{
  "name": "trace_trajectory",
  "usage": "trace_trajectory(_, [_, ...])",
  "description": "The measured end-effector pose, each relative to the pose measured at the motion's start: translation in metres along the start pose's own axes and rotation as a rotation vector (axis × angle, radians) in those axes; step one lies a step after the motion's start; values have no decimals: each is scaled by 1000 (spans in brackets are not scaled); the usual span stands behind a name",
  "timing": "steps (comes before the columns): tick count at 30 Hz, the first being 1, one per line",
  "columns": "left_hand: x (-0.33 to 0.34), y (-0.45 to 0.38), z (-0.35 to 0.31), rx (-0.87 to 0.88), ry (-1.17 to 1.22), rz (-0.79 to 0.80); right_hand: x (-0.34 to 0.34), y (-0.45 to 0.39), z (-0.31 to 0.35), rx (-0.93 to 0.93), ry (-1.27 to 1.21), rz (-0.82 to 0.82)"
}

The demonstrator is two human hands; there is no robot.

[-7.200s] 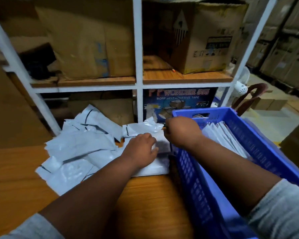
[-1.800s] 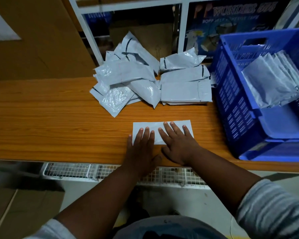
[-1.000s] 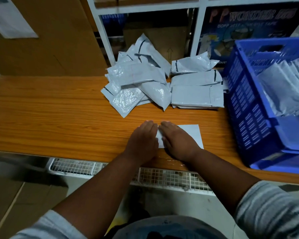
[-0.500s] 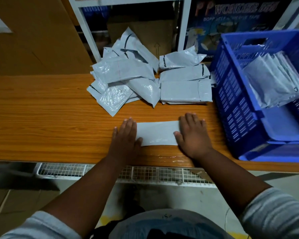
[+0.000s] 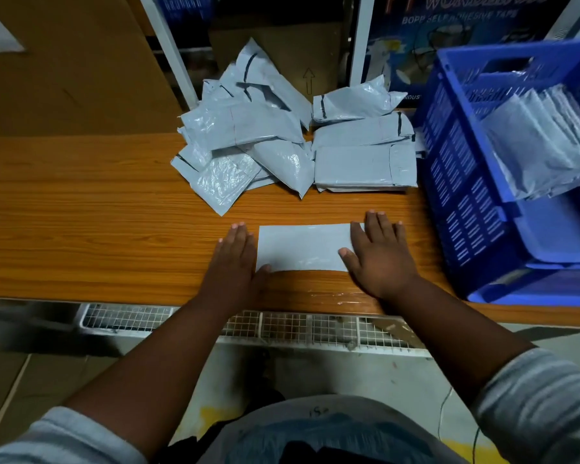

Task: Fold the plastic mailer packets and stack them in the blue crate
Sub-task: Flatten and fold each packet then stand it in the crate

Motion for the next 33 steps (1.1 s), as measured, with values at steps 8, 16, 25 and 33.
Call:
trace_trajectory(8, [-4, -14, -56, 242, 0, -28, 4, -13, 71, -297, -83, 37])
trace_trajectory(16, [-15, 6, 3, -14, 19, -28, -12, -20, 27, -63, -130, -47])
trace_trajectory(25, [-79, -24, -24, 229, 68, -207, -65, -80, 46, 121, -54, 159])
trace_trajectory(33, [-133, -84, -20, 361, 334, -301, -129, -74, 30, 238, -549, 9])
Point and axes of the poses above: each hand's wrist, its own y-axis away from the middle knuckle, its own x-axis out of the palm, z = x × y, the point moved 2 cm from there along -y, towards the middle knuckle, and after that the axes turned 6 degrees about z, right-handed, at the moved point
